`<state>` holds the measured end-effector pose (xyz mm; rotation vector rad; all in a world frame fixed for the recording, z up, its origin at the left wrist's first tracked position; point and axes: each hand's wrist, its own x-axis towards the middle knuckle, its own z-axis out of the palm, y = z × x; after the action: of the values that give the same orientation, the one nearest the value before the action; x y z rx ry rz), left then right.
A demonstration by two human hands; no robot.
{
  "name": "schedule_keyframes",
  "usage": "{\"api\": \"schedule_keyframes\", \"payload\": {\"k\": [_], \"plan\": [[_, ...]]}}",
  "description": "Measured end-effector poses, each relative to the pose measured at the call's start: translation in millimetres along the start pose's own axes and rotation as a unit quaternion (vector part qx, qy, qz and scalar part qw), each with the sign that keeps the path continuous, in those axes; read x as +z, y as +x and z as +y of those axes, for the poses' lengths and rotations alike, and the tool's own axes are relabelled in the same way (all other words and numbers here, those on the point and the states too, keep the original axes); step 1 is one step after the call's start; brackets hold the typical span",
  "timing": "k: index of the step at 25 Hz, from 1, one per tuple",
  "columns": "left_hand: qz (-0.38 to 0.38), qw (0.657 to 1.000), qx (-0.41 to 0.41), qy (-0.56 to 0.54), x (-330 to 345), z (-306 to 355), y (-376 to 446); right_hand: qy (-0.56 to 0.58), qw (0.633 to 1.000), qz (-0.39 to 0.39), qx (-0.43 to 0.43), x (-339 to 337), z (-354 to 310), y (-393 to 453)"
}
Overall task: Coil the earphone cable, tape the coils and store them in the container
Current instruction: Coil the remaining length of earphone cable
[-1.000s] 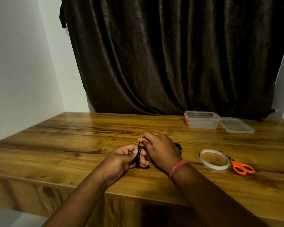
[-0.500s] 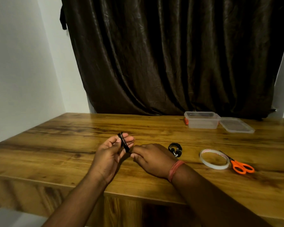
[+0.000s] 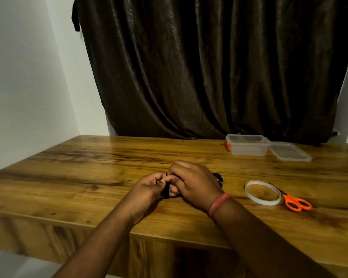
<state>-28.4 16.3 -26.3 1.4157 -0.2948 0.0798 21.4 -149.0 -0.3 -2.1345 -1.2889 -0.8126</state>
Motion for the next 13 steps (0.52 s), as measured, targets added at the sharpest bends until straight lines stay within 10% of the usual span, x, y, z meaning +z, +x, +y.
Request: {"api": "schedule_keyframes", "payload": {"k": [13], "plan": [[-0.043, 0.992, -0.041, -0.114, -7.8, 8.2, -1.6, 0.224, 0.964, -0.019, 0.140, 9.7, 8.2, 4.5]]}}
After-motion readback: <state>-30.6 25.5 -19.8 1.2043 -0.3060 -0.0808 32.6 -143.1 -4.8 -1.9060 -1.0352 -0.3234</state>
